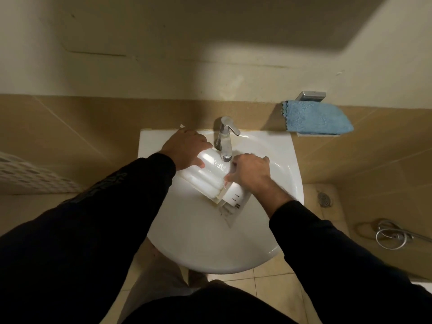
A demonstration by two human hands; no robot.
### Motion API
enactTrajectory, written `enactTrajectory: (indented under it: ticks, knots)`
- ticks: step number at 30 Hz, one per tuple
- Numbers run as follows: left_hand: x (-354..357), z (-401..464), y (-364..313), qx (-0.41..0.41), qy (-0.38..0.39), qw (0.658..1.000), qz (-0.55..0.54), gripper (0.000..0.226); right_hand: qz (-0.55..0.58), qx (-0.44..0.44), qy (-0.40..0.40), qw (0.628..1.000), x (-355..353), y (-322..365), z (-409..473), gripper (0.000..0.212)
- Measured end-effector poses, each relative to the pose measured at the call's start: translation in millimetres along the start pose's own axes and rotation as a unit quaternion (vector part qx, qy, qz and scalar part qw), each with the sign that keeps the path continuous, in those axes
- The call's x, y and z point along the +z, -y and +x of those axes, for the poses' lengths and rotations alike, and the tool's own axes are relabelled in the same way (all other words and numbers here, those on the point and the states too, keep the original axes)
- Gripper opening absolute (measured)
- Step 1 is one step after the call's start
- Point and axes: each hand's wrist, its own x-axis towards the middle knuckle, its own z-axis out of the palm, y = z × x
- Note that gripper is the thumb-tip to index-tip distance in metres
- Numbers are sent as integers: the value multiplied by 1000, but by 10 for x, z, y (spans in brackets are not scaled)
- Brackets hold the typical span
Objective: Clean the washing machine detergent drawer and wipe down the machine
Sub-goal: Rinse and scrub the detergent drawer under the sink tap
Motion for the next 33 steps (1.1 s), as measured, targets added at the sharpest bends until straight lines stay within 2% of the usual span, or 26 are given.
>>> enactTrajectory:
  ticks: [5,9,12,15,17,21,23,26,33]
  knots:
    - [29,10,67,10,16,999,28,61,141,37,37,989,56,2,122,43]
    - [38,131,-128,11,5,1000,27,57,172,67,56,981,80,-175,150,43]
    - [122,212,-278,1,-9,1000,-6,56,127,56,48,989,135,-273,49,47]
    - [235,177,-397,-24,-20,999,-41,56,3,10,24,1000,290,-194,-58,76]
    - [279,145,-439,-47,-29,996,-67,56,-38,-1,0,999,406,-148,-73,85]
    - [295,75,-528,-68,-33,995,-66,67,-74,-21,-21,997,433,-185,-48,75]
    - [321,37,-703,-114,-44,992,-39,81,-76,-24,-19,997,343,-208,-33,69]
    - [430,-113,-1081,-191,-74,977,-57,79,-81,-17,-4,997,301,-238,-85,71]
    - [550,-396,-1508,-151,-51,979,-128,83,-57,13,62,996,307,-420,-327,73]
